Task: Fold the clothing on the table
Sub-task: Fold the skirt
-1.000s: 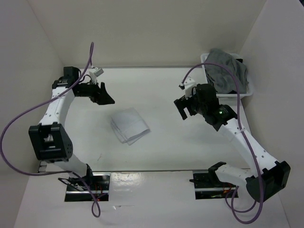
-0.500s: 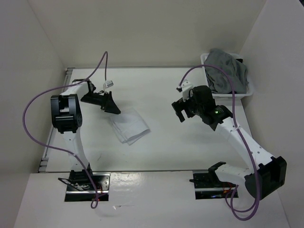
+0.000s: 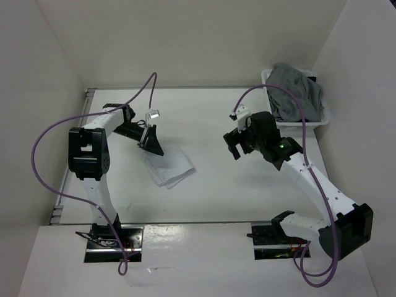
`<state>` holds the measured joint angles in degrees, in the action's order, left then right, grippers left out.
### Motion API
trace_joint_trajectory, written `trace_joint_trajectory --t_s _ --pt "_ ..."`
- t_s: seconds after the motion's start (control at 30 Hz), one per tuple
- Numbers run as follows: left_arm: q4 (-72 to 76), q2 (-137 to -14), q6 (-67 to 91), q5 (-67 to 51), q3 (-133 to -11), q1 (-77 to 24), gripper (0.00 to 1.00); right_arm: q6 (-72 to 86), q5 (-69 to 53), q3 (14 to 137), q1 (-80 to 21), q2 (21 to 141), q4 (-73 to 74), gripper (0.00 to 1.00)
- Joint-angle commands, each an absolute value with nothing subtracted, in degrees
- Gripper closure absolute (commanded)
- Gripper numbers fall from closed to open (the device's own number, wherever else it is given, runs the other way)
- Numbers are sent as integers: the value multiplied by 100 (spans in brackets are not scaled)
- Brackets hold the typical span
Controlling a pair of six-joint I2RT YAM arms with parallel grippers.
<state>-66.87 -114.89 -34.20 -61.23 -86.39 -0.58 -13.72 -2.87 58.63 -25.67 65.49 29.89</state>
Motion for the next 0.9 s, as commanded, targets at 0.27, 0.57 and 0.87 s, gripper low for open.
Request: trace_joint_trajectory --t_s 0.27,0.57,0.87 --pt "-6969 -12813 -4104 -6064 -8921 -44 21 -1310 -413 5783 -2566 6451 2698 1" --pt "-7040 -13061 -4499 -5757 -8411 -44 21 -1362 -466 5783 -2566 6557 2698 1" --pt "-7444 -11059 -3870 -5652 -9647 -105 21 -1362 -299 5783 -2514 6153 2698 1"
